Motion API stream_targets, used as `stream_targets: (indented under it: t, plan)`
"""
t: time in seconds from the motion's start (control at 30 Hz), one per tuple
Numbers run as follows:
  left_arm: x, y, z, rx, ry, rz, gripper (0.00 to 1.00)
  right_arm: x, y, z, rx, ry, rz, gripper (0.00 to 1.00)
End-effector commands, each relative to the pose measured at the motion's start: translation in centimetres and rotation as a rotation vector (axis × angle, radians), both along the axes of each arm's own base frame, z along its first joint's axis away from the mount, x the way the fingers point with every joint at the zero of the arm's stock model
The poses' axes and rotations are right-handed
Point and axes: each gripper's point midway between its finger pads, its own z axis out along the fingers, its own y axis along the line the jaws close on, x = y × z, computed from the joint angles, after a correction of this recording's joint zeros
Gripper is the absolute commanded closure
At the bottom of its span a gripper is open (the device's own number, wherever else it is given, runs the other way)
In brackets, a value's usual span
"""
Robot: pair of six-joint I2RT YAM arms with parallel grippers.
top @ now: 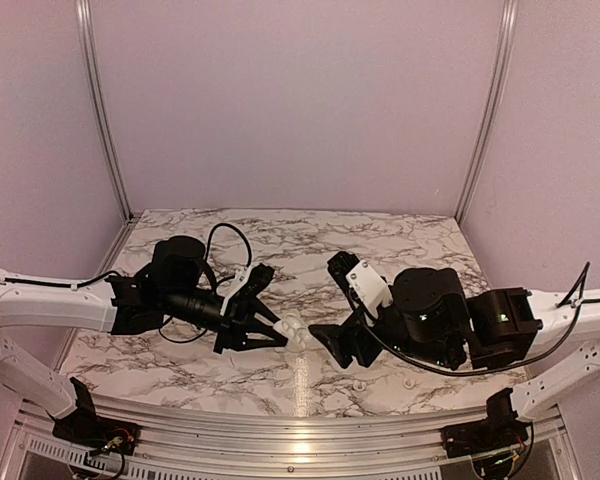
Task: Insert the wireless bluetooth earbuds into the charging case
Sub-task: Open the charging case, then pick up the left earbud from the center of the board.
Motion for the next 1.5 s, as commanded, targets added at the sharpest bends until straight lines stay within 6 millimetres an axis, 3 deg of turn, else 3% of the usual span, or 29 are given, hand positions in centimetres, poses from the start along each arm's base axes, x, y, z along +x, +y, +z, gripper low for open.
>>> stream_targets:
  t: [0.0,0.1,0.33,0.67,0.9,1.13,1.33,1.47]
  plan:
    - [0.9,0.8,0.6,-0.025,-0.019,0.036,1.0,0.4,-3.2,-2.5,-0.05,0.135,-0.109,0.14]
    - [1.4,1.4,0.6,-0.028,-0.019,0.05,1.0,0.2,-5.4,-5.8,-0.083,0.275,-0.185,0.14]
    - [1.5,1.7,0.7,-0.03,-0.011,0.058,1.0,-1.3,-7.6,-13.2,-0.168,0.5,-0.223,0.16]
    - [1.9,1.8,0.7,-0.027,-0.006,0.075,1.0,-2.6,-6.9,-19.7,-0.372,0.597,-0.2,0.27]
    - [1.6,1.9,0.8,-0.033,-0.007,0.067,1.0,-2.0,-6.8,-22.0,-0.47,0.577,-0.208,0.29]
    - [1.7,2.0,0.9,-0.034,-0.008,0.068,1.0,-1.0,-5.8,-22.5,-0.513,0.54,-0.194,0.38]
    - [1.7,2.0,0.9,-0.036,-0.011,0.068,1.0,-0.5,-6.4,-22.9,-0.544,0.529,-0.213,0.49]
    - [1.7,2.0,0.9,-0.035,-0.011,0.068,1.0,-0.2,-7.0,-22.8,-0.569,0.507,-0.229,0.5]
